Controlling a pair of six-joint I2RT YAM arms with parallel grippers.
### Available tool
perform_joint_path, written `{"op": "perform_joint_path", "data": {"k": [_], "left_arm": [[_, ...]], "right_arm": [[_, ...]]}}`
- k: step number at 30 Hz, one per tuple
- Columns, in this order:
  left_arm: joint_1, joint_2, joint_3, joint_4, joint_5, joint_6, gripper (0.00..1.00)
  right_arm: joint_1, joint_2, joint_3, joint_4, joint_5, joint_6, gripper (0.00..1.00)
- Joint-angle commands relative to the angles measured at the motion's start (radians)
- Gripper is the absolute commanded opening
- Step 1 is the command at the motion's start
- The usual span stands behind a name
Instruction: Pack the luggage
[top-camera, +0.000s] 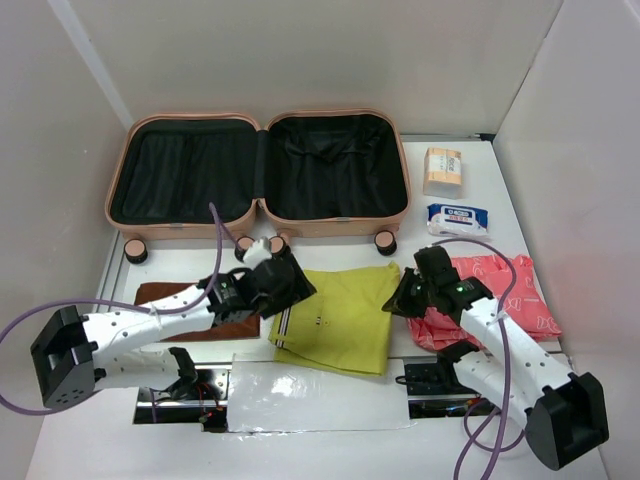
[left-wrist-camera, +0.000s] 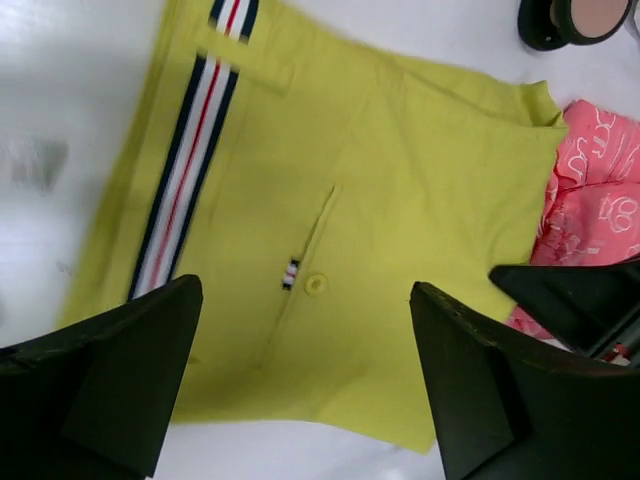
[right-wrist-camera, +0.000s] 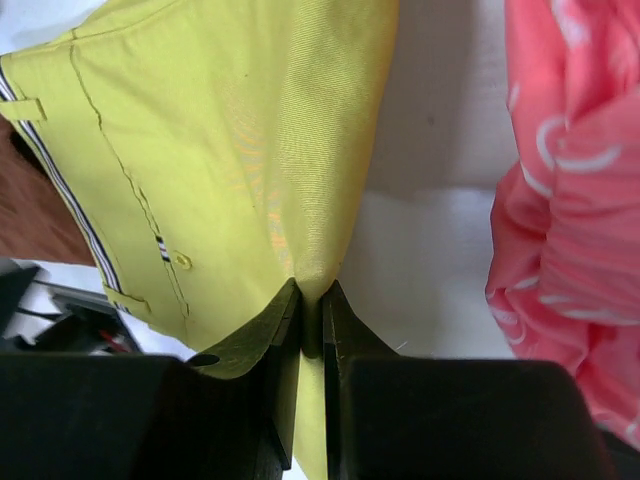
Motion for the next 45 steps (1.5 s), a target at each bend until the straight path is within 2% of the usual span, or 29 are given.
{"op": "perform_joint_path", "data": {"k": [1,4,6,10,17,29,33,34,37,38,39,43,45], "left_arm": [[0.107,0.021,0.046,0.076,0.084,0.39,0.98],[0.179,0.054,0.046,0.104,0.171,0.547,0.98],[0.205,0.068,0.036,0.116,0.184,0.578,0.97],[0.276,0.068,-0.035,0.187,0.246,0.653,0.97],[0.308,0.177,-0.087,0.279,0.317,0.684,0.97],[0.225,0.419,-0.118,0.418,0.352,0.583,0.95],[0.198,0.496,-0.129,0.465,0.372,0.526,0.78],[0.184,0.509,-0.116,0.475,0.372,0.526,0.58],[0.175,0.539,-0.086,0.456,0.353,0.511,0.3],[0.164,0.555,-0.076,0.431,0.34,0.502,0.06],[0.164,0.555,-0.067,0.413,0.331,0.502,0.0],[0.155,0.54,-0.043,0.351,0.297,0.502,0.0],[0.155,0.469,-0.043,0.342,0.283,0.502,0.0]], "right_arm": [[0.0,0.011,0.066,-0.015,0.04,-0.14,0.0],[0.0,0.02,0.003,0.075,-0.029,-0.151,0.01],[0.0,0.02,-0.038,0.147,-0.067,-0.151,0.02],[0.0,0.03,-0.08,0.182,-0.054,-0.151,0.0],[0.0,0.029,0.038,0.105,0.069,-0.205,0.0],[0.0,0.086,0.061,0.114,0.031,-0.251,0.0],[-0.009,0.109,0.061,0.137,0.013,-0.251,0.0],[-0.009,0.121,0.061,0.148,0.012,-0.251,0.0],[-0.009,0.146,0.061,0.171,0.002,-0.251,0.0],[-0.009,0.161,0.061,0.183,0.002,-0.263,0.0],[-0.009,0.18,0.061,0.183,0.002,-0.263,0.0],[-0.009,0.192,0.121,0.182,-0.023,-0.283,0.0],[-0.009,0.192,0.206,0.146,-0.032,-0.307,0.0]]}}
